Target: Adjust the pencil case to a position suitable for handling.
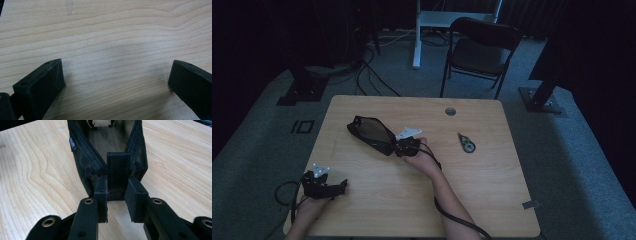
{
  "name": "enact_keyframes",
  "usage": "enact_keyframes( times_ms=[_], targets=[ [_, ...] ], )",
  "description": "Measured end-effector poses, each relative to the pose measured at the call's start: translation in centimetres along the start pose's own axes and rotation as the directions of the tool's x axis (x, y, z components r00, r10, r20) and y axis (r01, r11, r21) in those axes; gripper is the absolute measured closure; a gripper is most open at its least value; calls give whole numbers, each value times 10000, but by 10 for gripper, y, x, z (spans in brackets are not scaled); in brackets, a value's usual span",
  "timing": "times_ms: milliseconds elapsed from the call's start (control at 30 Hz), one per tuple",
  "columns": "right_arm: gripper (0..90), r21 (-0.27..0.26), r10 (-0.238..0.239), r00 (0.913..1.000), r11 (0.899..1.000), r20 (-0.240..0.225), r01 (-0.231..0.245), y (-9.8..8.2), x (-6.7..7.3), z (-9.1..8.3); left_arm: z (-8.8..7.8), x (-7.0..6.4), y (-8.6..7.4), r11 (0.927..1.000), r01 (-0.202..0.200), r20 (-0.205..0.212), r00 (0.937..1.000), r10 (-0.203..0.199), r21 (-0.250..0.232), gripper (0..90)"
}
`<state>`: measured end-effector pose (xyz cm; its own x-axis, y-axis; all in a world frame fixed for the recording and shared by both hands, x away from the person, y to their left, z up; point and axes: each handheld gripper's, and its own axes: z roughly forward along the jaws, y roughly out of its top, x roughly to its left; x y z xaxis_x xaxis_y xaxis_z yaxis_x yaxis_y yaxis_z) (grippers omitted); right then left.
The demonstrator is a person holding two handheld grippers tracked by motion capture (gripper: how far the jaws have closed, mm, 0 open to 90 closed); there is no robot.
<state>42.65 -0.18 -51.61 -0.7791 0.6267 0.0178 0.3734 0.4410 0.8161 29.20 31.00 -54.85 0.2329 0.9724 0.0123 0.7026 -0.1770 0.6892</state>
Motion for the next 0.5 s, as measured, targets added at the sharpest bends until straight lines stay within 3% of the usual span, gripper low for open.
enact_keyframes(
  times_ms=[500],
  targets=[
    [728,6,260,9995,9997,193,-261,-14,-8,-20,0,0,0,10000,-3,0,10000,3,3,6]
  ],
)
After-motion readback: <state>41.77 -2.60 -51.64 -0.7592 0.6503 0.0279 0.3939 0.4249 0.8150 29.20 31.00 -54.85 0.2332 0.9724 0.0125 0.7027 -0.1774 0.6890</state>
